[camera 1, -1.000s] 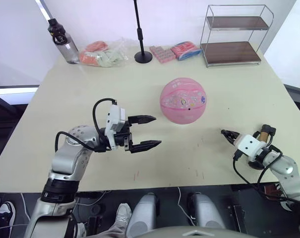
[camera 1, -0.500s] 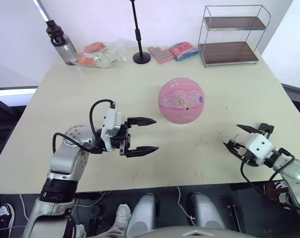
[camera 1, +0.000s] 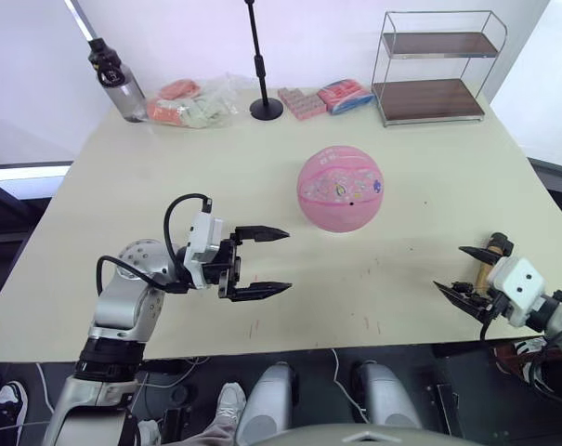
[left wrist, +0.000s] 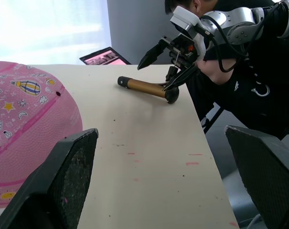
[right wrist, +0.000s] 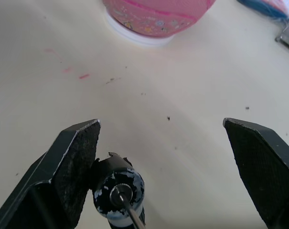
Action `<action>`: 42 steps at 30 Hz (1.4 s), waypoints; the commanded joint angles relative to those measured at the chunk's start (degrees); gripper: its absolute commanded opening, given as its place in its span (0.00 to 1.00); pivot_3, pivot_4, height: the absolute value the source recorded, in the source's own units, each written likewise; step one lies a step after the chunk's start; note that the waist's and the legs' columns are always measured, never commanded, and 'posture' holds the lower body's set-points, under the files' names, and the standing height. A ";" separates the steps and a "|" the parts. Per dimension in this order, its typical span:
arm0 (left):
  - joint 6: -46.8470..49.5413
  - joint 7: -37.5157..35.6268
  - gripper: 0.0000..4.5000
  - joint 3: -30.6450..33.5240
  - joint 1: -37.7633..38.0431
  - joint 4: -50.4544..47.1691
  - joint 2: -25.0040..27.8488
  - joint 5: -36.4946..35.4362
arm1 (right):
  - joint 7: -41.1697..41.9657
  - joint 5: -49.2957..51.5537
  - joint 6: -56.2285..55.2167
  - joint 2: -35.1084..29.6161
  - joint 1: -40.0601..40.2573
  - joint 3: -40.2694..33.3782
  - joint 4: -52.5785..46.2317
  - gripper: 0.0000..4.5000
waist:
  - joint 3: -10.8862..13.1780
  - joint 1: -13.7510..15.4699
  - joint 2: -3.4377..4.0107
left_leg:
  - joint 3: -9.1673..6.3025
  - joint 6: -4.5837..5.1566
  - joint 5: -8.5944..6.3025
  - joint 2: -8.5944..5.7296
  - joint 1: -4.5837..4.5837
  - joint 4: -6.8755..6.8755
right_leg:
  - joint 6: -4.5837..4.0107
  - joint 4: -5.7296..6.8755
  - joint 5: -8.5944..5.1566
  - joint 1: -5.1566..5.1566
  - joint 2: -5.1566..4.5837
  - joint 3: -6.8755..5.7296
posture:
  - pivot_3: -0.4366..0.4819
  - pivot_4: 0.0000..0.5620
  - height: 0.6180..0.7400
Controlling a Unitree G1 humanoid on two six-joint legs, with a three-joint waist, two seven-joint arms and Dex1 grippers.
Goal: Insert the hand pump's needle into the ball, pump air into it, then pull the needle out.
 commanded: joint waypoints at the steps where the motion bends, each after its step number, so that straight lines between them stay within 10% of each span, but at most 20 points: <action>1: -1.51 -0.94 1.00 1.18 0.61 -0.14 0.35 -0.60 | 2.91 4.15 -0.54 -0.54 2.35 -4.15 -2.82 0.96 | 0.00 0.00 0.00 | 0.00 0.00 0.00 0.00 0.01 0.00 | 0.00 0.01 0.00 0.00 0.00 0.00 | 0.48 0.27 1.00; 17: -2.07 0.24 1.00 3.15 3.49 -0.14 0.33 -1.26 | 8.74 23.19 7.63 2.74 6.87 -12.16 -11.08 0.96 | 0.00 -0.07 -0.08 | 0.32 0.00 0.00 0.26 0.44 0.05 | 0.02 0.37 -0.28 0.03 0.02 0.56 | 0.48 0.27 1.00; 42: -7.54 14.51 1.00 19.27 22.46 13.27 1.21 2.67 | 26.08 14.40 -7.94 -2.07 -10.40 -16.77 41.44 0.96 | -0.02 -0.30 -0.13 | 1.26 0.17 -0.11 0.52 0.67 0.05 | 0.01 0.44 -0.29 -0.02 0.26 1.16 | 0.48 0.27 1.00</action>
